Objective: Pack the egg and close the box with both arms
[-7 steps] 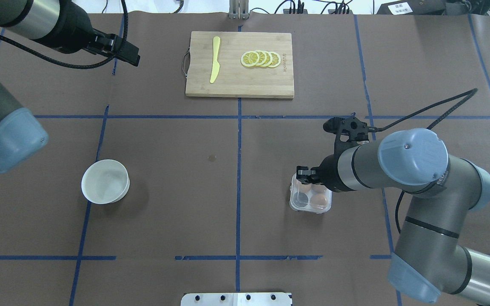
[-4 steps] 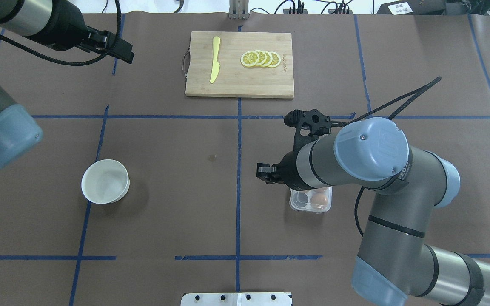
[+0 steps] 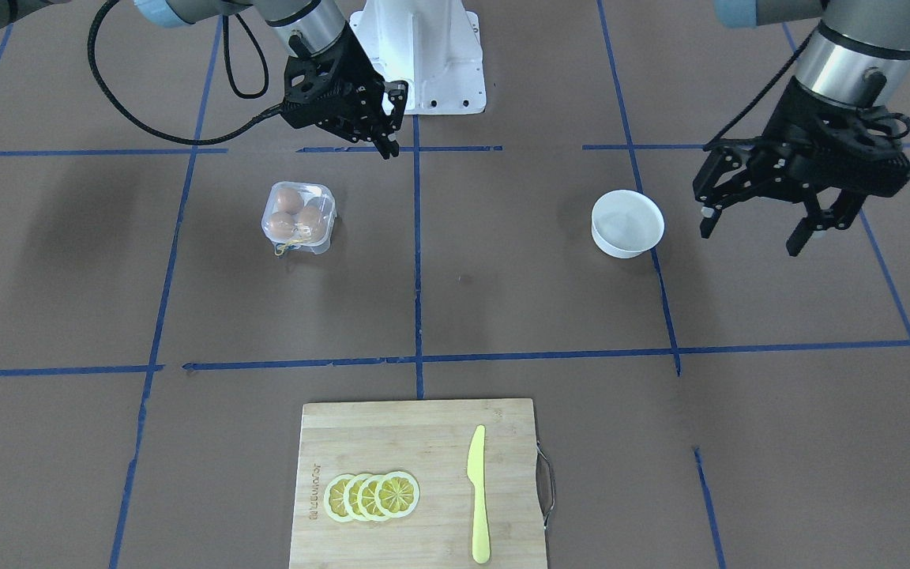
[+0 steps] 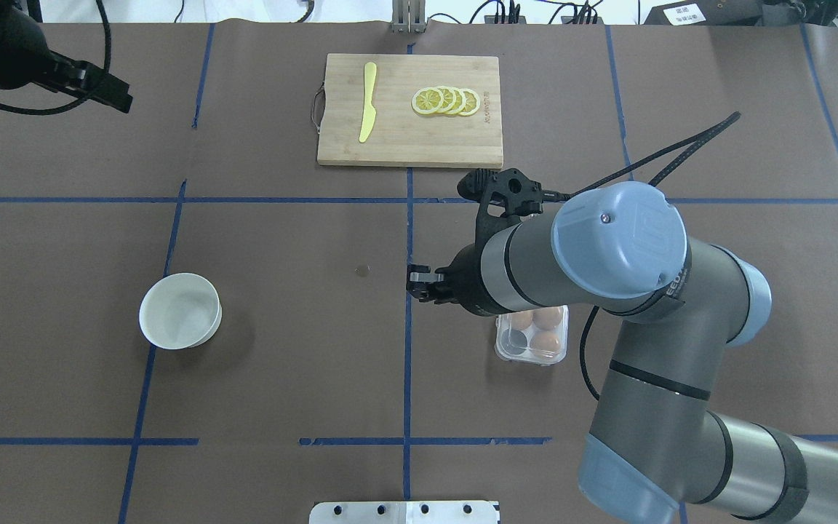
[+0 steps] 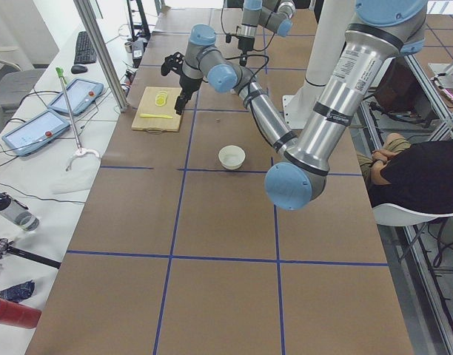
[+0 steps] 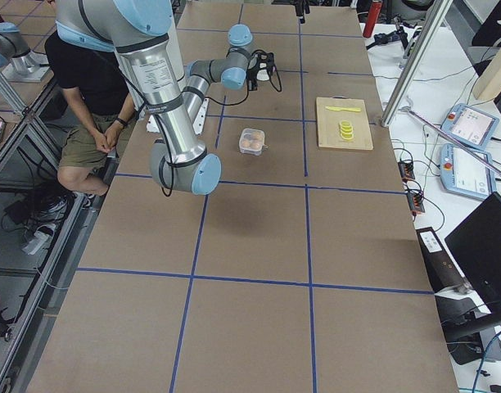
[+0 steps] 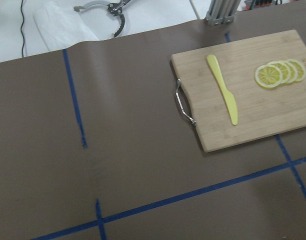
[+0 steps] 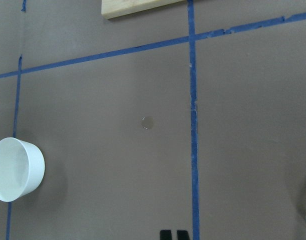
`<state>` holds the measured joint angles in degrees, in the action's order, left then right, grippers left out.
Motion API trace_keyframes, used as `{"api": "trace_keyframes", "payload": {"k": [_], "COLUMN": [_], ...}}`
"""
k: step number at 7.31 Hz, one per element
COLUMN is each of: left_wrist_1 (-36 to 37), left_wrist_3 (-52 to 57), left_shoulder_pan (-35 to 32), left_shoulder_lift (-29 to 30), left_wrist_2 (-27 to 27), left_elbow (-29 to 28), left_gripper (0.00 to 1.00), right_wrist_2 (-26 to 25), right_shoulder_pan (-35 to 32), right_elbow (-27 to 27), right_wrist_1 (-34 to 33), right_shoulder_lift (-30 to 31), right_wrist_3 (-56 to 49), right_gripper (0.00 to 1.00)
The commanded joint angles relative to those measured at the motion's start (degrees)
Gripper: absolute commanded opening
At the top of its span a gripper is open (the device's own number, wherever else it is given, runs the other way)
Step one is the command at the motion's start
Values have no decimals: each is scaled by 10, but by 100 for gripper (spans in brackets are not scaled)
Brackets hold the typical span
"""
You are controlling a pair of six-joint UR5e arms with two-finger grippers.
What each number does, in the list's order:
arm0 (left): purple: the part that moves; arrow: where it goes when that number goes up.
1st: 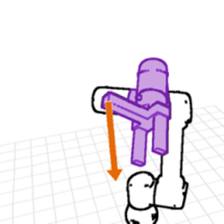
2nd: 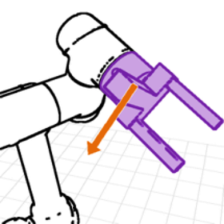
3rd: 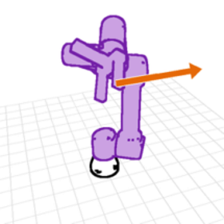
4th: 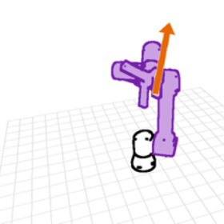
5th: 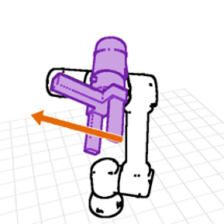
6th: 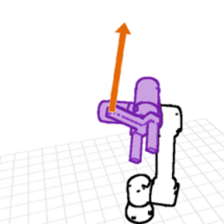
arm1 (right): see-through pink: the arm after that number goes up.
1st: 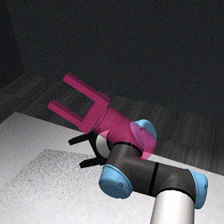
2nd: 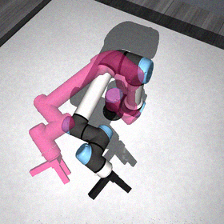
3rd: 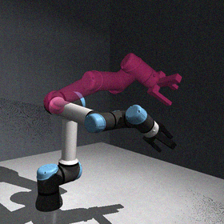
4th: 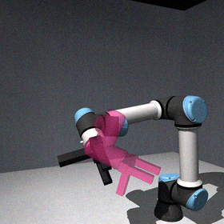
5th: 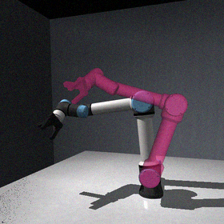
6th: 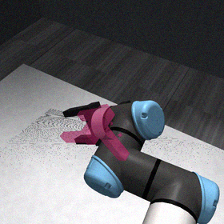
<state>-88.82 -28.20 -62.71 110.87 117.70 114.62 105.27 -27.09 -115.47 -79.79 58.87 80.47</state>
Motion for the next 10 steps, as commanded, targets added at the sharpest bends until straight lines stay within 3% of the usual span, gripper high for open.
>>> {"api": "trace_keyframes", "payload": {"k": [1,4,6,8,9,10], "left_wrist_1": [-2,0,-2,-2,-3,-7], "left_wrist_3": [197,379,454,456,456,457], "left_shoulder_pan": [-99,-200,-240,-241,-242,-260], "left_shoulder_lift": [-60,-80,-84,-93,-93,-94], "left_wrist_2": [31,30,28,24,26,28], "left_elbow": [-41,-118,-154,-156,-175,-195], "left_gripper": [100,100,100,100,100,100], "right_wrist_2": [19,90,119,190,234,298], "right_shoulder_pan": [-42,-136,-220,-344,-410,-485], "right_elbow": [-3,-1,-1,8,32,98], "right_wrist_1": [-24,-111,-190,-206,-204,-201], "right_shoulder_lift": [-6,15,76,159,195,210], "right_wrist_3": [-8,-108,-313,-515,-614,-741], "right_gripper": [100,100,100,100,100,100]}}
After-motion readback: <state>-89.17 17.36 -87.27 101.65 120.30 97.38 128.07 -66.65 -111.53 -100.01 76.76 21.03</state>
